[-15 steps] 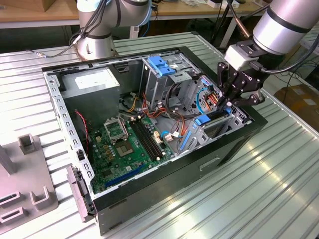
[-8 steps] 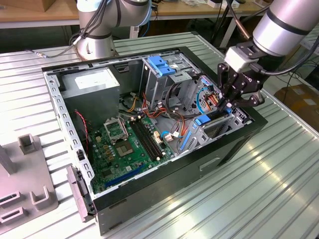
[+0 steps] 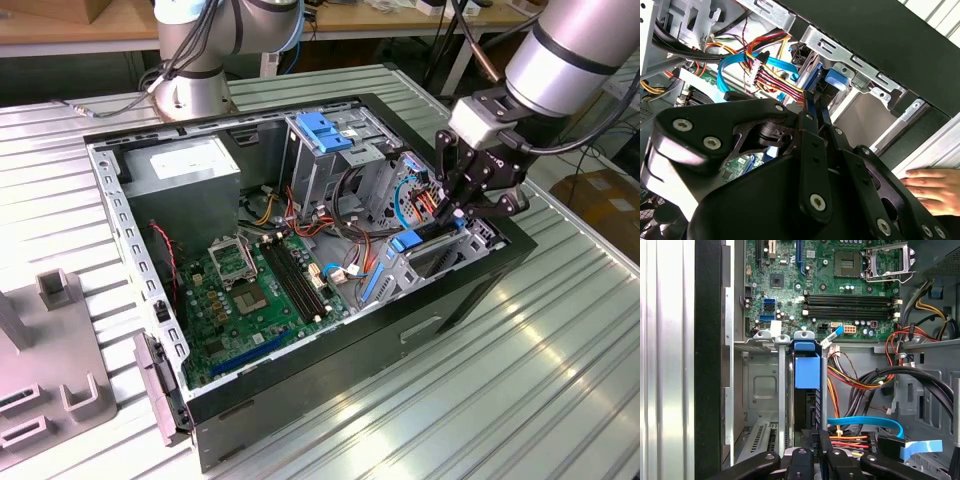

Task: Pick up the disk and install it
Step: 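Insert the first disk wire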

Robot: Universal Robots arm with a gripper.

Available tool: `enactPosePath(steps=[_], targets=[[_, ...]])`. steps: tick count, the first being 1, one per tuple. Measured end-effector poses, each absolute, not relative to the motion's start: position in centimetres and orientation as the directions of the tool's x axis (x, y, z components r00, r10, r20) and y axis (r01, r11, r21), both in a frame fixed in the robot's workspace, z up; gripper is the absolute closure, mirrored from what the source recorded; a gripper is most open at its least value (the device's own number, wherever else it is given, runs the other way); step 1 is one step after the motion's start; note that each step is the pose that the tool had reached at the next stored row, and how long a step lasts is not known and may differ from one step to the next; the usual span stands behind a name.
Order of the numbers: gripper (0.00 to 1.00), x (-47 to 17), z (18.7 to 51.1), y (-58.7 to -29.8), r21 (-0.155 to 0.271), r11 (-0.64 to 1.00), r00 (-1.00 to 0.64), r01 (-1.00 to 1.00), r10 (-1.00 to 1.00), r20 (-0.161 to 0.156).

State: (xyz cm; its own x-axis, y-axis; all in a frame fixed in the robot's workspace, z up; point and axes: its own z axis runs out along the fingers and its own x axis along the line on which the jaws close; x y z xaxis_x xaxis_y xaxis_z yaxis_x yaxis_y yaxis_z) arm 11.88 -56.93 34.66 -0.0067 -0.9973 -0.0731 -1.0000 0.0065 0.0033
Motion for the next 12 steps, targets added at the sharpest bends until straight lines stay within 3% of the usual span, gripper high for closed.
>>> enactPosePath(steps=[12], targets=[[0.84,11.86,34.82,-57.02,0.003,0.006,-0.007,-1.0,-0.997,-0.072]])
